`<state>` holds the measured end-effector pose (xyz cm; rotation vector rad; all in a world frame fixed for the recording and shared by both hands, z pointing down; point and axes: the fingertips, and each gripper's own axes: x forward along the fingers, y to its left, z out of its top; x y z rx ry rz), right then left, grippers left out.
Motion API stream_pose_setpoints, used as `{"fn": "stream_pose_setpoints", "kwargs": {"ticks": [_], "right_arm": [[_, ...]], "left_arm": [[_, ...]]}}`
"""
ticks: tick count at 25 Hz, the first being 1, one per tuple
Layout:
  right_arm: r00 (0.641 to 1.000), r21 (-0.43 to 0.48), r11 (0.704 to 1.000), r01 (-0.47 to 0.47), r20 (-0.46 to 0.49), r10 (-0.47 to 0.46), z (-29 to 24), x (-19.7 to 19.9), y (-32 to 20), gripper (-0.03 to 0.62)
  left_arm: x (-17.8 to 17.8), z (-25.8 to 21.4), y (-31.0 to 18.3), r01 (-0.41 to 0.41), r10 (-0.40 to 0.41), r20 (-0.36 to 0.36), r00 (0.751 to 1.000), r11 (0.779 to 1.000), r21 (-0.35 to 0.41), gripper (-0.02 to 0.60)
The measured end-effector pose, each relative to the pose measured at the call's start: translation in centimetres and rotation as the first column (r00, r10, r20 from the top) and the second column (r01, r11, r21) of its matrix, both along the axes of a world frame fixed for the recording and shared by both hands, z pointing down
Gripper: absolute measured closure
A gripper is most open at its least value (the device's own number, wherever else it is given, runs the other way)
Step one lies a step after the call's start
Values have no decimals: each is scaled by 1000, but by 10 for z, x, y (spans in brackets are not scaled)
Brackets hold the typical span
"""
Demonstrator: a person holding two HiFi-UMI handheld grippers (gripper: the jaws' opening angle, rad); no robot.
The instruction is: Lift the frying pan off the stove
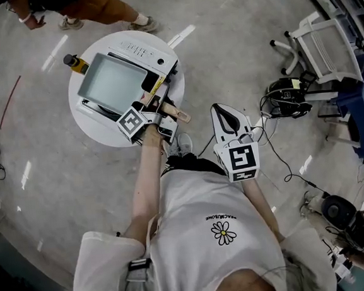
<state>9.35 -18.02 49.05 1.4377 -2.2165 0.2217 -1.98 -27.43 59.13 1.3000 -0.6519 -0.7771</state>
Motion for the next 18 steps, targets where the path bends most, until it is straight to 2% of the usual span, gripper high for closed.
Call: {"fn": "stream_pose_setpoints", "kwargs": {"ticks": [6,11,16,18], "right_arm": [[1000,-2,1000,10,3,-10,4,-1,2,591],[999,-9,1000,29,15,-29,4,-9,6,591],[998,-10,998,62,29,-62,4,-19,7,591],[997,-1,997,72,34,-72,2,-22,6,591]], "left_arm": [[1,4,6,-56,56,76,996,998,-7,584],[-5,-5,12,-68,66,76,995,998,18,584],[-16,-2,17,-95,94,139,986,995,-4,584],[-19,-7,17,-81,81,123,989,997,-4,584]]}}
